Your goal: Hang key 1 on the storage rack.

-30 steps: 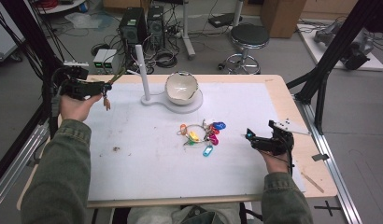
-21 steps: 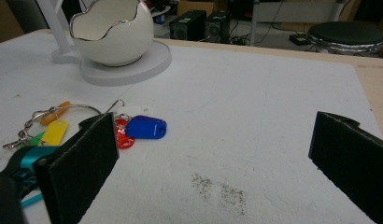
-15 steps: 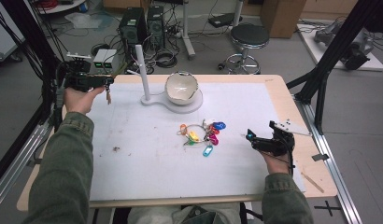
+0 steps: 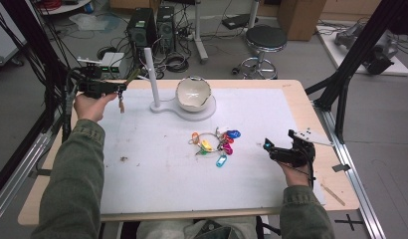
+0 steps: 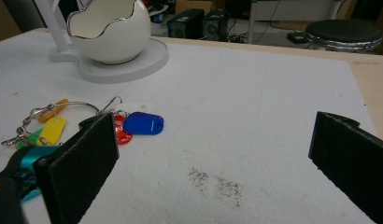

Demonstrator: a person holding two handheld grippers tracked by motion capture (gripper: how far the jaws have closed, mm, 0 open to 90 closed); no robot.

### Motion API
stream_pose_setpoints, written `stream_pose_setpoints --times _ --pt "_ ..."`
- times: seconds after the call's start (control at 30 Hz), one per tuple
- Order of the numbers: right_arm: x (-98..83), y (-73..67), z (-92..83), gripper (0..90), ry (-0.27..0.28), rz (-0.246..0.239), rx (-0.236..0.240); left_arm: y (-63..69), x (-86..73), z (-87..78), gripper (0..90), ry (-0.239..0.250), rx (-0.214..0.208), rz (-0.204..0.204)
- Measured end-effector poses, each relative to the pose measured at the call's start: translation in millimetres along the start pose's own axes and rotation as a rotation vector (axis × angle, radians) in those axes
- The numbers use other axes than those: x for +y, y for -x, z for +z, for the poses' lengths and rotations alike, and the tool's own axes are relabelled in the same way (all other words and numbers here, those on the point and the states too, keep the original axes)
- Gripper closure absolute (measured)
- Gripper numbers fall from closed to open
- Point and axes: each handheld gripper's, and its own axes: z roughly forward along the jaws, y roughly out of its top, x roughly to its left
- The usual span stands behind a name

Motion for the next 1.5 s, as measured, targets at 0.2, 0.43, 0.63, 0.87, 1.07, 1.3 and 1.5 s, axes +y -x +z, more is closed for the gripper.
stream_pose_setpoints --times 0.2,0.43,0.63,0.87,1.07,1.3,1.5 --pt "-0.1 0.1 0.1 0.5 0.0 -0.002 -0.001 6.4 -1.8 6.8 67.2 -0.016 -0.014 -0.001" --pt "-0.6 0.4 -0.3 0.5 -0.001 0.001 -0.002 9.4 -3.1 11.3 67.2 -0.036 -0.01 0.015" --pt "-0.6 -0.4 0.0 0.5 -0.002 -0.001 -0.001 12.0 -4.5 19.0 67.1 -0.046 -0.005 0.022" --pt "-0.6 0.2 0.0 0.5 -0.001 -0.002 0.001 17.3 -6.6 28.3 67.1 -0.058 0.004 0.037" --pt "-0.8 0.5 0.0 0.5 -0.001 -0.001 0.001 21.1 -9.1 32.2 67.1 -0.087 0.019 0.097" --pt "-0.8 0.3 -0.1 0.5 -0.002 -0.001 0.001 22.1 -9.6 28.5 65.9 -0.087 0.05 0.161" --pt "-0.8 0.2 -1.1 0.5 -0.002 0.004 -0.002 19.4 -9.1 21.8 50.8 -0.057 0.038 0.16"
